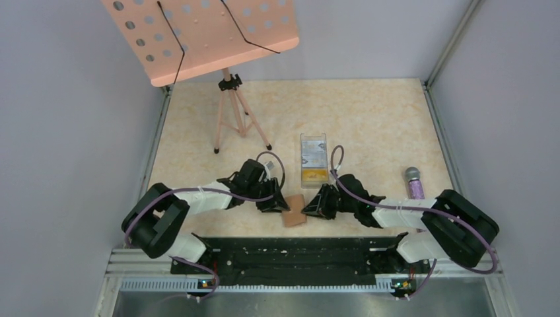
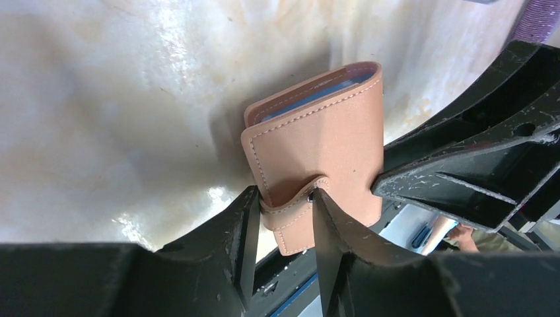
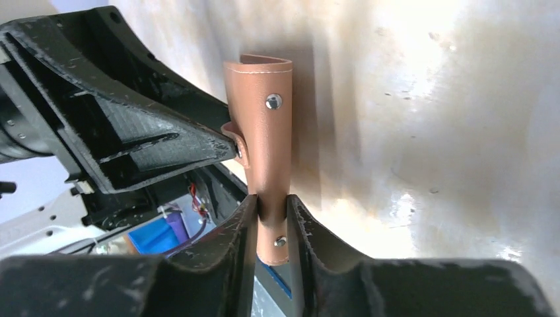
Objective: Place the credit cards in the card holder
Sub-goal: Open the card holder at the center of the board.
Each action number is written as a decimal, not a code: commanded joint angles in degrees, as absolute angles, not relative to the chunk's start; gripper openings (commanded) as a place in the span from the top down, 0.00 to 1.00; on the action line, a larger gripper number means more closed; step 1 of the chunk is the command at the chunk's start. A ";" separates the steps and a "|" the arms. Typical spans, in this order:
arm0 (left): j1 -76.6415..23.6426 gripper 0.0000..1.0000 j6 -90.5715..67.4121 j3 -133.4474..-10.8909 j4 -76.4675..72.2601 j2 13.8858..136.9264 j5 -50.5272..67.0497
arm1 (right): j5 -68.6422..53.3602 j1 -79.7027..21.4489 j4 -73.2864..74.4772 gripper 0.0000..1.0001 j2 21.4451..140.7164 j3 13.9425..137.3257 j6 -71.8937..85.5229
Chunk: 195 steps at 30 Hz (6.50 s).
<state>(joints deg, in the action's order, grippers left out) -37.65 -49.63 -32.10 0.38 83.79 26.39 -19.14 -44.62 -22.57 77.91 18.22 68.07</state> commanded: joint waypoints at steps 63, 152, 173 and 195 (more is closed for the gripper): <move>-67.41 0.39 -51.52 -67.90 43.16 81.86 -15.35 | -8.51 -45.56 1.06 1.00 41.18 15.86 62.86; -53.57 1.00 -52.42 -39.38 8.61 77.11 10.12 | -10.58 -45.58 -2.36 1.00 33.57 9.93 68.63; -53.36 1.00 -10.23 -84.98 56.27 70.00 22.21 | -12.58 -45.54 20.15 0.03 35.89 41.67 37.44; -55.72 1.00 1.10 -85.34 56.14 66.07 35.26 | -36.30 -45.53 1.45 0.02 49.58 49.11 27.20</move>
